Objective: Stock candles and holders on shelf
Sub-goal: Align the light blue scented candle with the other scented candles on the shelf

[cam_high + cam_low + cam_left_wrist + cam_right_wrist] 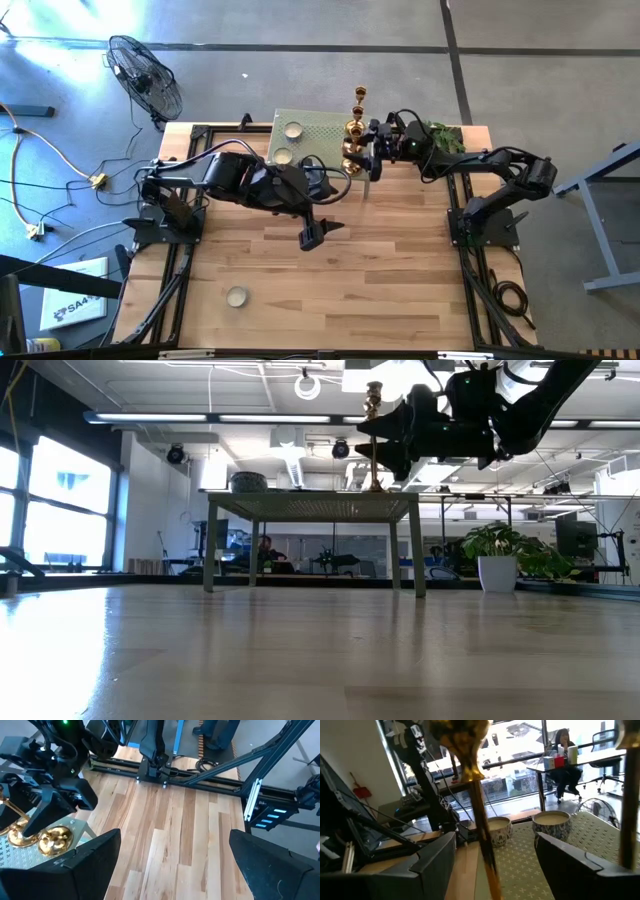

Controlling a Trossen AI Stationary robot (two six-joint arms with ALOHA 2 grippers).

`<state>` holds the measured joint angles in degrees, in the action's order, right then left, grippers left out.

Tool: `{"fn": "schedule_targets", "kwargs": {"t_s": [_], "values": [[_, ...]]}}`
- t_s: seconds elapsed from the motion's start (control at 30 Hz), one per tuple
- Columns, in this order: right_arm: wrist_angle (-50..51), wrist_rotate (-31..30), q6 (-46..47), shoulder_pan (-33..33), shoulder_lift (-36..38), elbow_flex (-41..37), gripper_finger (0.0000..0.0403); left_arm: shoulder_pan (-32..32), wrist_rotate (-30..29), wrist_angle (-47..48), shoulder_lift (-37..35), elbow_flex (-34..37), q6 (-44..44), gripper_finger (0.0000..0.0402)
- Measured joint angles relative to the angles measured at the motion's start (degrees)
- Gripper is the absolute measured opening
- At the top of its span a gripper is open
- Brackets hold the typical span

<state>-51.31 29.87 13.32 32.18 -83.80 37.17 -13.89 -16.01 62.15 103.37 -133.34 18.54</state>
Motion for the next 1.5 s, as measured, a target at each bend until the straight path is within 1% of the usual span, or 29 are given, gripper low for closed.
{"fn": "schedule_targets", "kwargs": {"t_s": [0.13,0.3,0.4,0.53,0.8,0.87,1.0,1.17,1.23,1.37,1.43,1.5], "values": [[1.11,1.72,-0.42,-0.04,0.43,0.02,0.0266,0.00,0.41,0.62,0.00,0.00,-0.01,0.0367],[4.61,1.91,-4.79,-0.35,3.40,0.02,0.0266,0.00,0.42,1.57,0.00,0.00,-0.02,0.0367],[8.51,0.31,-6.81,-0.29,5.86,0.02,0.0266,0.00,0.42,1.79,0.00,0.00,-0.02,0.0367],[13.58,-0.37,-9.13,0.30,9.10,0.02,0.0266,0.00,0.39,2.39,0.00,0.00,-0.04,0.0367],[26.26,-6.51,-12.17,1.29,16.66,0.02,0.0266,0.00,-0.35,2.60,0.00,0.00,0.01,0.0367],[29.91,-7.97,-12.36,1.29,19.25,0.02,0.0266,0.00,-1.34,2.62,0.00,0.00,-0.11,0.0367],[37.27,-10.23,-13.76,1.27,25.79,0.02,0.0266,0.00,-1.44,2.70,0.00,0.00,-0.91,0.0367],[46.51,-11.34,-13.45,1.27,35.05,0.02,0.0266,0.02,-0.65,0.36,-1.98,0.04,0.13,0.0367],[50.19,-11.71,-13.39,1.22,39.00,0.02,0.0266,0.02,-1.34,0.12,-3.12,0.00,0.16,0.0367],[56.46,-12.79,-10.28,1.16,46.71,0.02,0.0266,0.02,-2.61,0.17,-5.24,-0.02,-1.08,0.0367],[59.39,-12.29,-8.86,1.16,50.52,0.02,0.0266,0.00,-2.58,1.81,-6.56,-0.02,-1.54,0.0367],[61.58,-11.27,-7.44,1.15,54.09,0.02,0.0266,-0.04,-1.50,5.98,-7.97,-0.04,-1.53,0.0367]]}}
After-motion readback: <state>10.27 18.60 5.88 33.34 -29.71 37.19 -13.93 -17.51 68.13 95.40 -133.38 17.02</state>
